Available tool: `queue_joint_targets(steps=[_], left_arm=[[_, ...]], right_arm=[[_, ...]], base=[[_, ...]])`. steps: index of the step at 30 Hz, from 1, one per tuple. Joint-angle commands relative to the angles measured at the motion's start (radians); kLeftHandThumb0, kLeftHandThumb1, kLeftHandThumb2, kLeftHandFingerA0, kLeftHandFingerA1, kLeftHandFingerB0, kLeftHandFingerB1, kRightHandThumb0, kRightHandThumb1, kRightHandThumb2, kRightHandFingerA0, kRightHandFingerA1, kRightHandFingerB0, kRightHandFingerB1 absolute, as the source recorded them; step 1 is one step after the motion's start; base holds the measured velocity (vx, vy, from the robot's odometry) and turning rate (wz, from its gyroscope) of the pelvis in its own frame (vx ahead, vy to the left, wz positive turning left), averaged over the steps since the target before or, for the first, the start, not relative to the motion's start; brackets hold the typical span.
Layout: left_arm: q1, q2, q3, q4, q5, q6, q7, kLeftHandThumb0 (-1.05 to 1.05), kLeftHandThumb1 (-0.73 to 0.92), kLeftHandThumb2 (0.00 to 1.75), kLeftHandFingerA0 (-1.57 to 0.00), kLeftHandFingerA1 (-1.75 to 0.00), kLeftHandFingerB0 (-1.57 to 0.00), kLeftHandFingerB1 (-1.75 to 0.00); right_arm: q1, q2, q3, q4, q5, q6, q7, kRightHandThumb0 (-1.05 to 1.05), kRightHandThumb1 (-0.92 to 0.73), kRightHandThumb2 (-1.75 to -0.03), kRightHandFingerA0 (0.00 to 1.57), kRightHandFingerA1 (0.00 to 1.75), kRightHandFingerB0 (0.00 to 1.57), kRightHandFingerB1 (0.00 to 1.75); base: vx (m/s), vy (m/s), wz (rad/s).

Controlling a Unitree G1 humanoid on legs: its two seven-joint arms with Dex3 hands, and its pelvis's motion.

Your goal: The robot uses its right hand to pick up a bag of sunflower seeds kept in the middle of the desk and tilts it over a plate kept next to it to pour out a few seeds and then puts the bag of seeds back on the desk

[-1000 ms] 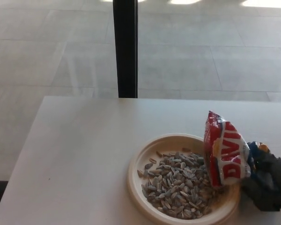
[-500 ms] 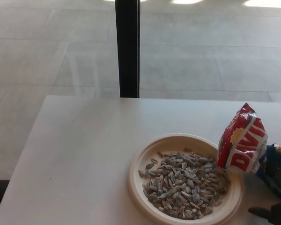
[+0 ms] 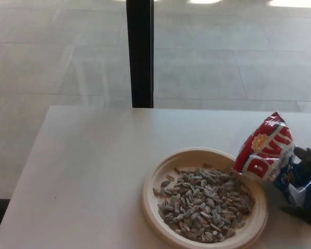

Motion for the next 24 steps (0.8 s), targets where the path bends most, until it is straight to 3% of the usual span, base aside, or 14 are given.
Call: queue_joint_targets(steps=[1,2,3,4,5,8,9,15,16,17,20,21,23,24], left_arm=[[0.013,0.012,-0.009,0.007,0.007,0.000,0.010,-0.77,0.72,0.62,-0.55,-0.53,-0.55,-0.43],[0.012,0.011,-0.006,0.008,0.005,0.002,0.011,-0.77,0.71,0.62,-0.57,-0.52,-0.56,-0.44],[0.013,0.010,-0.006,0.008,0.005,0.002,0.011,-0.77,0.71,0.62,-0.57,-0.52,-0.56,-0.44],[0.022,0.007,0.004,0.003,-0.010,-0.003,-0.020,-0.77,0.72,0.62,-0.52,-0.55,-0.54,-0.45],[0.023,0.008,-0.004,0.003,0.000,-0.011,-0.013,-0.77,0.72,0.62,-0.54,-0.56,-0.54,-0.45],[0.023,0.010,-0.001,0.001,-0.004,-0.006,-0.018,-0.77,0.72,0.62,-0.53,-0.56,-0.54,-0.44],[0.024,0.010,0.001,0.000,-0.007,-0.006,-0.021,-0.77,0.72,0.62,-0.53,-0.58,-0.54,-0.45],[0.016,0.008,0.010,0.002,-0.012,0.008,-0.001,-0.72,0.72,0.62,-0.55,-0.56,-0.57,-0.45],[0.015,0.012,0.010,0.003,-0.012,0.010,0.000,-0.72,0.73,0.62,-0.57,-0.57,-0.58,-0.45],[0.013,0.017,0.014,0.003,-0.016,0.014,0.001,-0.72,0.72,0.62,-0.57,-0.59,-0.59,-0.46],[0.013,0.019,0.009,0.002,-0.009,0.006,0.012,-0.73,0.71,0.61,-0.58,-0.57,-0.63,-0.46],[0.012,0.022,0.008,0.002,-0.007,0.010,0.010,-0.74,0.71,0.62,-0.56,-0.56,-0.61,-0.44],[0.010,0.022,0.010,0.002,-0.009,0.013,0.007,-0.75,0.72,0.62,-0.57,-0.57,-0.62,-0.44],[0.011,0.021,0.017,0.002,-0.016,0.010,0.008,-0.74,0.72,0.62,-0.59,-0.58,-0.63,-0.45]], right_arm=[[0.005,0.100,-0.235,-0.050,0.234,-0.075,0.013,-0.54,-0.29,-0.68,0.00,0.15,0.00,0.22],[-0.009,0.123,-0.282,-0.059,0.272,-0.048,0.015,-0.52,-0.44,-0.71,0.00,0.00,0.06,0.23],[-0.011,0.126,-0.288,-0.059,0.274,-0.045,0.017,-0.52,-0.44,-0.71,0.00,0.00,0.06,0.23],[-0.029,0.130,-0.340,-0.073,0.299,-0.022,0.024,-0.52,-0.29,-0.70,0.00,0.18,0.00,0.24],[-0.044,0.135,-0.396,-0.072,0.338,-0.004,0.030,-0.43,-0.44,-0.71,0.00,0.03,0.06,0.28],[-0.034,0.105,-0.482,-0.074,0.375,-0.001,0.066,-0.43,-0.44,-0.74,0.00,0.13,0.03,0.26],[-0.024,0.090,-0.512,-0.077,0.387,0.001,0.081,-0.41,-0.53,-0.56,0.00,0.13,0.02,0.23],[0.056,0.093,-0.824,-0.083,0.520,-0.026,0.080,-0.40,-0.48,-0.71,0.00,0.10,0.08,0.30],[0.063,0.101,-0.855,-0.082,0.534,-0.028,0.074,-0.42,-0.47,-0.73,0.00,0.16,0.06,0.34],[0.075,0.128,-0.960,-0.078,0.564,-0.032,0.021,-0.46,-0.53,-0.57,0.01,0.57,0.25,0.41],[0.089,0.168,-1.185,-0.005,0.622,-0.104,-0.111,-0.55,-0.54,-0.56,0.00,0.59,0.17,0.47],[0.081,0.177,-1.218,0.002,0.625,-0.105,-0.145,-0.59,-0.40,-0.76,0.01,0.61,0.14,0.52],[0.070,0.181,-1.361,0.123,0.632,-0.217,-0.294,-0.59,-0.48,-0.77,0.09,0.75,0.13,0.54],[0.072,0.177,-1.410,0.153,0.651,-0.224,-0.315,-0.53,-0.65,-0.59,0.00,0.69,0.09,0.54]], base=[[0.00,0.000,0.00],[0.00,0.000,0.00],[0.00,0.000,0.00],[0.00,0.000,0.00],[0.00,0.000,0.00],[0.00,0.000,0.00],[0.00,0.000,0.00],[0.00,0.000,0.00],[0.00,0.000,0.00],[0.00,0.000,0.00],[0.00,0.000,0.00],[0.00,0.000,0.00],[0.00,0.000,0.00],[0.00,0.000,0.00]])
